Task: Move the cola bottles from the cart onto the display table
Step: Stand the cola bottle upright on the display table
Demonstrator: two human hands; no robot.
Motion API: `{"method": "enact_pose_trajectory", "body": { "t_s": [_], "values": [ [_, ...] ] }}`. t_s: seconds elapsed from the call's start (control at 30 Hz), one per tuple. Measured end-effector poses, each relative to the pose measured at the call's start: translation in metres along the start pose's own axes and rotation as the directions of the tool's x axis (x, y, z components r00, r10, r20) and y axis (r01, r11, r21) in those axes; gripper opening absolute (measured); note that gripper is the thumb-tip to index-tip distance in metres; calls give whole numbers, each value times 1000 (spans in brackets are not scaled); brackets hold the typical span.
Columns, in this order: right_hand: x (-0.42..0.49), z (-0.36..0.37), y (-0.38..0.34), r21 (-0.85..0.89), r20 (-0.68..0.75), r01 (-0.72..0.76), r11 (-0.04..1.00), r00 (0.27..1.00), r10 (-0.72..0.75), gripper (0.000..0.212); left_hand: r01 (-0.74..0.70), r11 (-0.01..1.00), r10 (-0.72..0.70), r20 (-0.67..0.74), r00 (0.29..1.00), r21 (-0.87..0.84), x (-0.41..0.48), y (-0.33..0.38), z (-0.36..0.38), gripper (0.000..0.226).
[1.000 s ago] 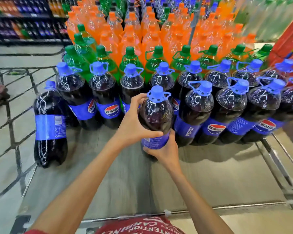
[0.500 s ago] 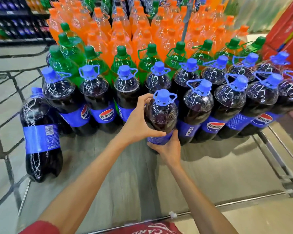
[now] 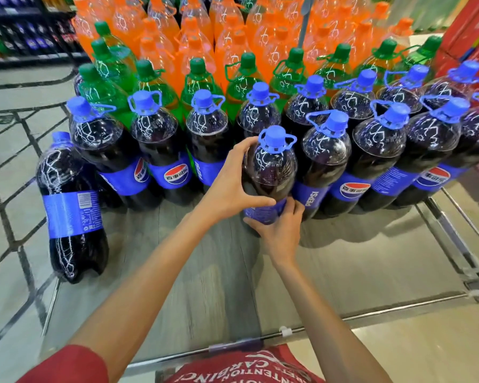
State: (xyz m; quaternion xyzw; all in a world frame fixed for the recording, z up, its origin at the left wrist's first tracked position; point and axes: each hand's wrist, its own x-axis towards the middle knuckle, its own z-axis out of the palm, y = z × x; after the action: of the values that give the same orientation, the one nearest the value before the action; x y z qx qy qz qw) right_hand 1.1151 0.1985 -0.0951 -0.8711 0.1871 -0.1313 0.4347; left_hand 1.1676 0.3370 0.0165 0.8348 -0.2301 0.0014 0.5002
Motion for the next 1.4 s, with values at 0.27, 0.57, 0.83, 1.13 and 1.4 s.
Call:
{"method": "enact_pose_trajectory", "body": {
  "t_s": [0.27, 0.57, 0.83, 1.13, 1.4],
  "values": [
    [-13, -3, 15, 180, 34, 8, 984, 999, -14, 101, -8, 998, 5, 52, 999, 64, -3, -4, -8, 122],
    [-13, 6, 13, 219, -41, -108, 970, 992, 120, 86, -25, 994, 22, 29, 999, 105, 5, -5, -5, 120],
    [-9, 12, 10, 207, -56, -108, 972, 991, 122, 84, -42, 994, 41, 17, 999, 100, 9, -8, -6, 120],
    [-6, 13, 12, 244, -42, -101, 965, 993, 115, 79, -51, 993, 50, 6, 999, 111, 10, -12, -5, 121],
    [-10, 8, 12, 227, -16, -69, 971, 997, 74, 75, 27, 990, -17, -76, 997, 135, -3, -3, 3, 117]
  ]
}}
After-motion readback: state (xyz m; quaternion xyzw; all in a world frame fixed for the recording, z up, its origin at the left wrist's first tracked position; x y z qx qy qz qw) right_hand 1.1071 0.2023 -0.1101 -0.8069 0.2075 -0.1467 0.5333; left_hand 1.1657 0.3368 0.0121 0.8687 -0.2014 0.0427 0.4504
